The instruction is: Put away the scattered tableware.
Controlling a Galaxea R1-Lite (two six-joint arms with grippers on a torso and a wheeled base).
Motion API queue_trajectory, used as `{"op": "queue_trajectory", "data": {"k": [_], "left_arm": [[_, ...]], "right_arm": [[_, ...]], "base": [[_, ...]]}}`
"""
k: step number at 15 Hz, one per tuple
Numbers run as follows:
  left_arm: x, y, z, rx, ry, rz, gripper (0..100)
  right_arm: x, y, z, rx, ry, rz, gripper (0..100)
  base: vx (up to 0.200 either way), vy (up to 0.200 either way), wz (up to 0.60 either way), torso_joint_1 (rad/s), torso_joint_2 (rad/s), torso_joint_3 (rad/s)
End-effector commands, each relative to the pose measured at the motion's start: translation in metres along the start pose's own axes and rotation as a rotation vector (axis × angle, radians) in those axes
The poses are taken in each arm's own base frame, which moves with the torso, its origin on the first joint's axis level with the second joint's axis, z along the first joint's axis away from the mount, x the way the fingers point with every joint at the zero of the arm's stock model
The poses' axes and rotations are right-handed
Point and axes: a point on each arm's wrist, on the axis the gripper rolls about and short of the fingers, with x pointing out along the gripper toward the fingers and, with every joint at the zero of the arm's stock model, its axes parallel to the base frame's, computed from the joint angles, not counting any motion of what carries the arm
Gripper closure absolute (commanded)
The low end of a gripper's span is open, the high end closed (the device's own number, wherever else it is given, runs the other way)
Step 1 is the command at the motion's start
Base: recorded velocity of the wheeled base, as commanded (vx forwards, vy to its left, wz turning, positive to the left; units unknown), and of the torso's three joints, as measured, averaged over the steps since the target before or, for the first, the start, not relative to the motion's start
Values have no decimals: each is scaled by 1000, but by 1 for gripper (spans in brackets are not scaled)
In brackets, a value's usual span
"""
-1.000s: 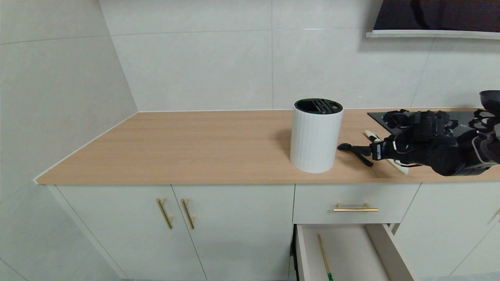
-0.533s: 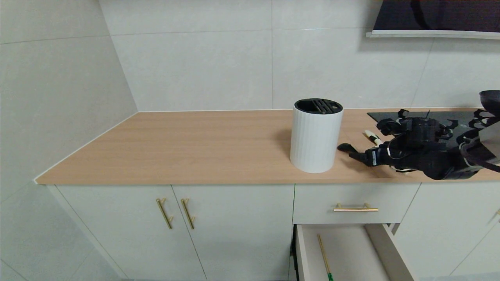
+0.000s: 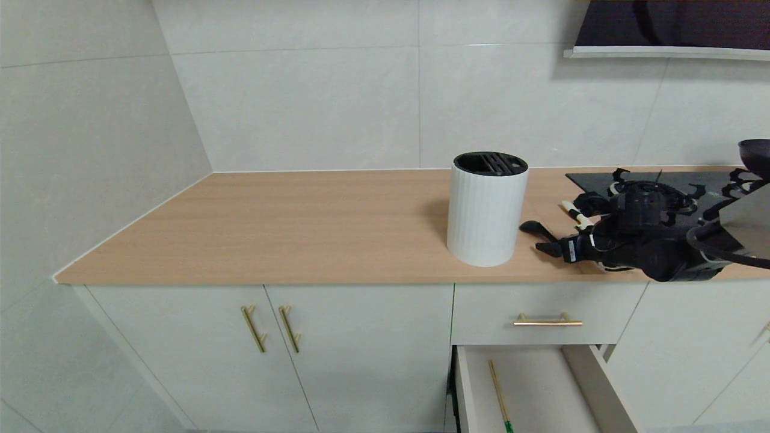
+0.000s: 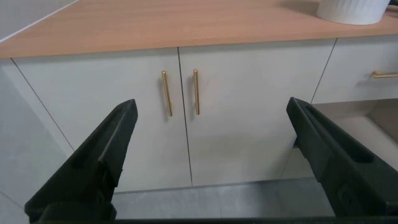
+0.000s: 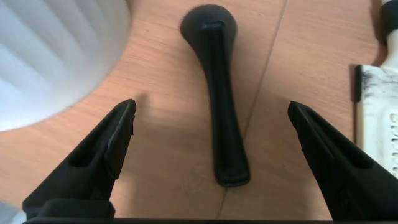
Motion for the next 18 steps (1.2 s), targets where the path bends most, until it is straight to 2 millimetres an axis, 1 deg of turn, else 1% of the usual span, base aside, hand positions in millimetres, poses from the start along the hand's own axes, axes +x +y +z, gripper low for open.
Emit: {"op": "queue_trajectory", "data": {"k": [1,3,9,10,18], "left_arm": [[0,0,0,0,1,0,0],[0,0,0,1,1,0,0],[0,0,0,0,-1,0,0],[0,0,0,0,1,0,0],[0,0,0,0,1,0,0]], "right_arm": [[8,-2,-6,-6,3,-10,0],[10,-2,-8,-10,-10,-25,0],[8,-2,-6,-14,-15,-29,0],[9,-2,-6,-12,-12,-35,100],[8,1,-4,-15,-15,-33,100]], "base": [[0,0,0,0,0,0],[0,0,0,0,0,0],[0,0,0,0,0,0],[0,0,0,0,0,0],[0,0,0,0,0,0]]}}
